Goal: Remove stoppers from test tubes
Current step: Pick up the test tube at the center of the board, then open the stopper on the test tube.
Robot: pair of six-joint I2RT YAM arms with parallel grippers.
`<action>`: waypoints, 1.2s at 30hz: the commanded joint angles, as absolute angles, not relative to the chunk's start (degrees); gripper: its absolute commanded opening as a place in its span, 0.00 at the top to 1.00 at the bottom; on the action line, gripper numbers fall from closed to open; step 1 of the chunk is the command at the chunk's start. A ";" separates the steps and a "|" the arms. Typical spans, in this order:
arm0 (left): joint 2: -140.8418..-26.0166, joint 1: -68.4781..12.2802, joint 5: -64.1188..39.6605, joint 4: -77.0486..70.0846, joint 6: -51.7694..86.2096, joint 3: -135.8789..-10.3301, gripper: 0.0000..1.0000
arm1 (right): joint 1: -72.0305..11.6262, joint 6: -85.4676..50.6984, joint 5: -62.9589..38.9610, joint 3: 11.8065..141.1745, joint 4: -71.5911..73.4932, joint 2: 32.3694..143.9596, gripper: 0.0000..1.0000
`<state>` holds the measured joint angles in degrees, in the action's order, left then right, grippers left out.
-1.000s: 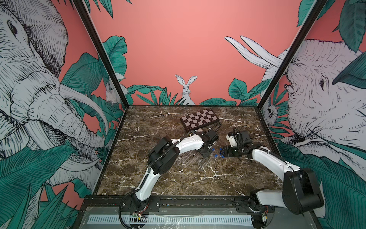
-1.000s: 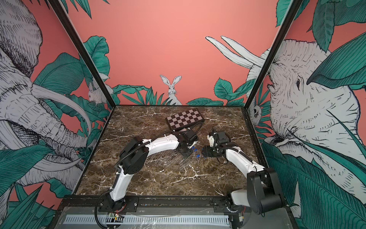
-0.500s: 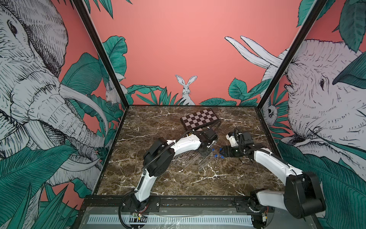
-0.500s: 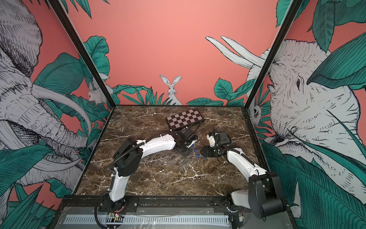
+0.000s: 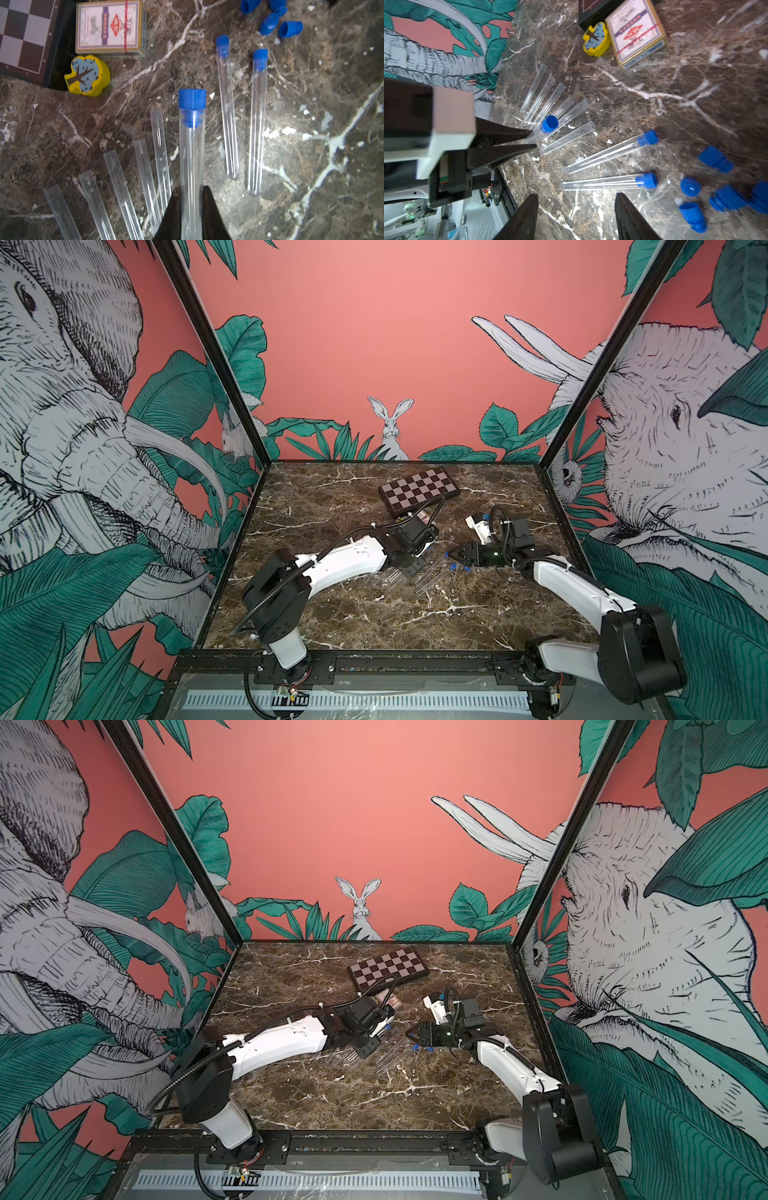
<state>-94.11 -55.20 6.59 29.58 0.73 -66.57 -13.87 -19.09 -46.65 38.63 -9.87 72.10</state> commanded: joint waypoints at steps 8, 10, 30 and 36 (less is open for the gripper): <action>-85.74 -55.89 3.17 22.91 -1.78 -59.52 0.92 | -16.28 -23.98 -55.84 38.55 -0.05 74.29 0.39; -85.52 -56.22 2.66 22.30 -1.98 -59.09 0.92 | -16.96 -24.87 -56.45 38.86 1.12 75.39 0.39; -87.09 -58.79 2.17 21.14 -3.96 -61.39 0.92 | -19.69 -24.61 -58.67 41.40 0.98 79.54 0.50; -87.10 -58.89 1.93 21.14 -4.35 -61.61 0.92 | -19.69 -25.77 -59.50 41.27 2.60 79.89 0.54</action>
<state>-87.31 -58.50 2.42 22.31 -3.27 -60.03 -19.42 -25.41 -57.74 40.03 0.05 79.46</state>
